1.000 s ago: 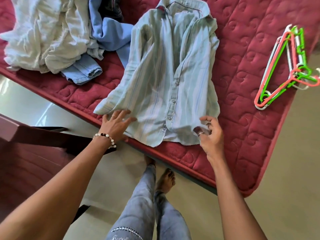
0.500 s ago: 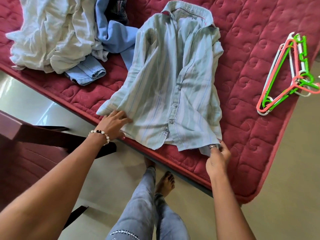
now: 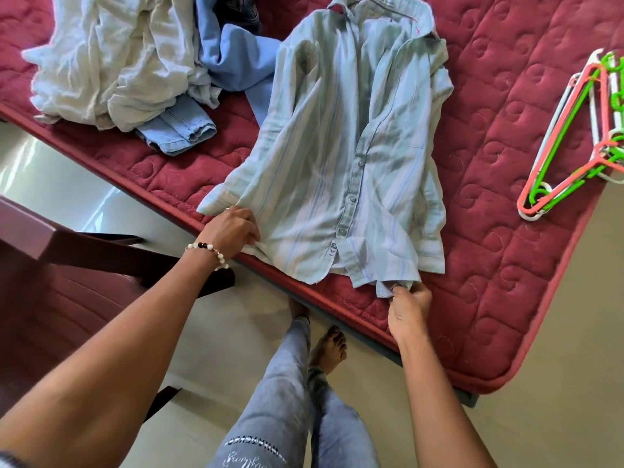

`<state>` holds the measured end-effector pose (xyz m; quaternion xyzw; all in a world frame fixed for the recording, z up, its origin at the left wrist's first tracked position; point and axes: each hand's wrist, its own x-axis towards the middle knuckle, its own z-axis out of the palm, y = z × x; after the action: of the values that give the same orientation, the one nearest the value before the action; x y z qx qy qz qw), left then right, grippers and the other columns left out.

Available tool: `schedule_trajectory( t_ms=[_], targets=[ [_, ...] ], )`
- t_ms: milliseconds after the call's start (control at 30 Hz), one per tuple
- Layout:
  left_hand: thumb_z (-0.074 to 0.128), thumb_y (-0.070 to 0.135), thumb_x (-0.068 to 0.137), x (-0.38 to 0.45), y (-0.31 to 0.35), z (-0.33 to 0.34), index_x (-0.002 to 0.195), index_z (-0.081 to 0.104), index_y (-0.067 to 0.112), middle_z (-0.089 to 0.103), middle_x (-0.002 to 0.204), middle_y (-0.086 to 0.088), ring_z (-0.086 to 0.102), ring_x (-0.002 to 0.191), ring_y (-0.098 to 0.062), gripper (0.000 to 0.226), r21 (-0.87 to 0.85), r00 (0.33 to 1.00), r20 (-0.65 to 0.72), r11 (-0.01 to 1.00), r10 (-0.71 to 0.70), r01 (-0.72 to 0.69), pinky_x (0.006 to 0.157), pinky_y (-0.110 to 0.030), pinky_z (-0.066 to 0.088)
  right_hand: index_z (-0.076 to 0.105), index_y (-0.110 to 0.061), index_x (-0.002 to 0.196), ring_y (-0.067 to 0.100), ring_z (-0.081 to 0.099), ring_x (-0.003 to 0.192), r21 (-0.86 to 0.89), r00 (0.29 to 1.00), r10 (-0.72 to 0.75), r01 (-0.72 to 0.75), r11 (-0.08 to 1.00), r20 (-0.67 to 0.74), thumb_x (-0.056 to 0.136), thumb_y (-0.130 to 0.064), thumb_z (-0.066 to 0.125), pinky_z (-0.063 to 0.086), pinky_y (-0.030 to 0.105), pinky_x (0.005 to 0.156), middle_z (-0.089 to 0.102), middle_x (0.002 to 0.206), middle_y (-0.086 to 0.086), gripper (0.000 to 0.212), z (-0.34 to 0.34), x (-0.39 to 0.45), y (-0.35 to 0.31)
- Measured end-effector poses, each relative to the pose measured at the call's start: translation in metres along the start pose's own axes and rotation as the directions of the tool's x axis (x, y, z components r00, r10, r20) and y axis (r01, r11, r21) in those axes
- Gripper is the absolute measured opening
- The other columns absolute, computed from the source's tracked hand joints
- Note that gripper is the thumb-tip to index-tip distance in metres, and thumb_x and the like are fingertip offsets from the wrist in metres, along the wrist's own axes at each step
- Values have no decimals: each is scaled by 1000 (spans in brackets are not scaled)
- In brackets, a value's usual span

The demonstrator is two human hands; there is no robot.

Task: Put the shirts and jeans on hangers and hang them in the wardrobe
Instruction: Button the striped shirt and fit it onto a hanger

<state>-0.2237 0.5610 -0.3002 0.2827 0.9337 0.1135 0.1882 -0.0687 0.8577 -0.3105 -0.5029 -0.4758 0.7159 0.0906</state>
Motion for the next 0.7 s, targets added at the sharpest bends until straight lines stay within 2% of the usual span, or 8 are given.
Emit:
schedule_trajectory(
  t_ms=[133,233,333,400,467,533,600,700],
  targets=[
    [62,5,82,-5,9,9,90,65,11,65,90,-6,58,87,-32,11,-115,967,-159,977,-197,180,73,-44,49,66,-8,89,11,67,75,87,996,47,-41,995,-71,79,22,48,53,31,72,72,78,-3,36,-3,-2,-3],
    [47,-3,87,-1,28,-3,101,54,0,59,80,-12,53,72,-27,16,-463,818,-311,829,-484,314,66,-32,39,65,-16,109,22,67,91,226,990,101,-77,971,-97,83,14,42,54,43,78,70,97,3,46,-2,-4,-18],
    [44,5,94,6,40,-23,103,49,1,53,75,-5,50,66,-17,11,-678,668,-356,672,-654,297,59,-26,31,61,-19,119,20,67,83,316,992,73,-38,948,-99,80,15,31,56,40,67,70,93,1,59,4,-1,-38],
    [54,19,95,11,41,-34,105,46,12,48,65,0,47,51,-6,15,-767,709,-259,586,-656,261,51,-25,35,63,-20,106,12,63,64,299,989,76,-36,953,-123,82,13,33,50,23,50,67,81,-2,51,9,2,-53],
    [73,26,81,11,37,-44,115,46,20,51,70,3,50,55,-4,44,-766,788,-134,567,-601,302,54,-25,42,60,-19,88,5,50,48,253,994,43,-15,967,-103,85,11,39,31,14,36,60,70,-4,37,13,5,-67],
    [86,25,67,8,26,-50,125,47,19,57,94,-1,57,82,-17,70,-570,832,3,683,-555,457,73,-29,45,57,-17,83,4,45,43,94,999,-22,25,995,-39,85,14,40,24,13,32,55,70,0,36,11,13,-75],
    [85,23,66,4,11,-50,123,55,10,61,110,-10,57,101,-30,66,-267,823,82,783,-563,562,86,-34,43,61,-15,83,11,47,45,-245,994,-106,110,963,31,77,17,40,29,16,35,57,69,5,38,-2,22,-82],
    [65,18,83,-6,-3,-49,116,67,12,66,109,-22,59,103,-40,33,-279,650,32,617,-759,735,87,-40,46,64,-13,65,26,54,55,-798,977,-213,128,589,-1,65,3,48,44,35,47,56,58,6,23,-33,31,-80]
  ],
)
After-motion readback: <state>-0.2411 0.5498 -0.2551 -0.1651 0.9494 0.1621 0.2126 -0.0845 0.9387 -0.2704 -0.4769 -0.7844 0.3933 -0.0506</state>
